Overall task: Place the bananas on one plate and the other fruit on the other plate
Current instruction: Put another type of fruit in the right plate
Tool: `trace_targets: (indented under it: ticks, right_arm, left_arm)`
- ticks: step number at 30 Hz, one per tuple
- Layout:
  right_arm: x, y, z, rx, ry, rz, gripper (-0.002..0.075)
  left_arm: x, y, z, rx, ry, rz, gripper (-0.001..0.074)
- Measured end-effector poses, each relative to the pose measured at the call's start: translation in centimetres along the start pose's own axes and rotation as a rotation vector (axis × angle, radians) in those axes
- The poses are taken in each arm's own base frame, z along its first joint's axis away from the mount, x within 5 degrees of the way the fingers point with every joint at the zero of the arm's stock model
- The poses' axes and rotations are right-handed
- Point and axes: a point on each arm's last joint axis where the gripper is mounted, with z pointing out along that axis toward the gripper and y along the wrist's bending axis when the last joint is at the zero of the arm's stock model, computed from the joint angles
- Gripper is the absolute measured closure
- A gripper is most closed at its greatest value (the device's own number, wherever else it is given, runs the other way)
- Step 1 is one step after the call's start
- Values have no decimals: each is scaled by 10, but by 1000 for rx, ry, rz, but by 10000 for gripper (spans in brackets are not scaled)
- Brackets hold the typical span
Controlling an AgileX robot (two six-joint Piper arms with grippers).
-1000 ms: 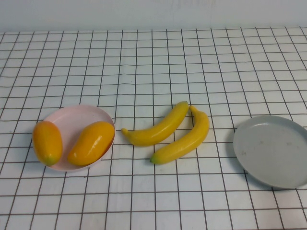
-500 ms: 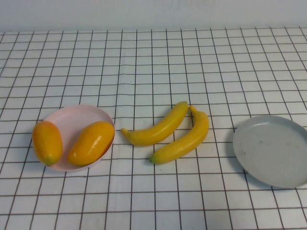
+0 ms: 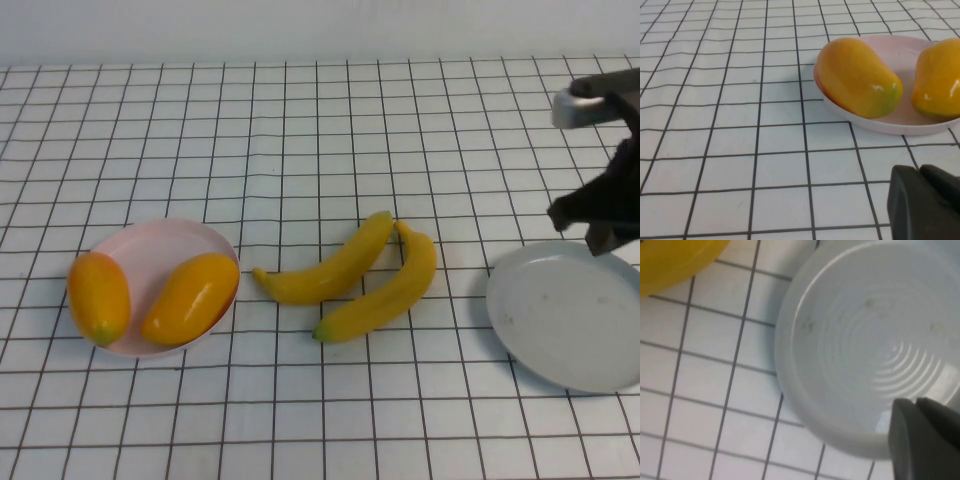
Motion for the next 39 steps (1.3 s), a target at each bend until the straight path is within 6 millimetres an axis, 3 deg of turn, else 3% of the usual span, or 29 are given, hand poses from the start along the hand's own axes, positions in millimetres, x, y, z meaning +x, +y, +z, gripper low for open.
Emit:
trace_targets:
  ticks: [6, 9, 14, 16, 25, 32, 39]
  right_arm:
    - [-61, 17, 22, 7, 12, -21, 711]
    - [-77, 23, 42, -47, 36, -6, 615]
    - [-94, 41, 66, -153, 67, 18, 338]
    - [-97, 51, 72, -166, 73, 2, 290]
    - [-111, 93, 110, -120, 97, -85, 283]
    - [-119, 95, 147, -89, 132, -37, 325]
    - [-119, 95, 155, -84, 143, -32, 432]
  left_arm:
    - [0, 0, 0, -1, 0, 2, 738]
    - [0, 0, 0, -1, 0, 2, 738]
    - [0, 0, 0, -1, 0, 2, 738]
    - [0, 0, 0, -1, 0, 2, 738]
    - [0, 0, 0, -1, 0, 2, 738]
    - [0, 0, 0, -1, 0, 2, 738]
    - [0, 0, 0, -1, 0, 2, 738]
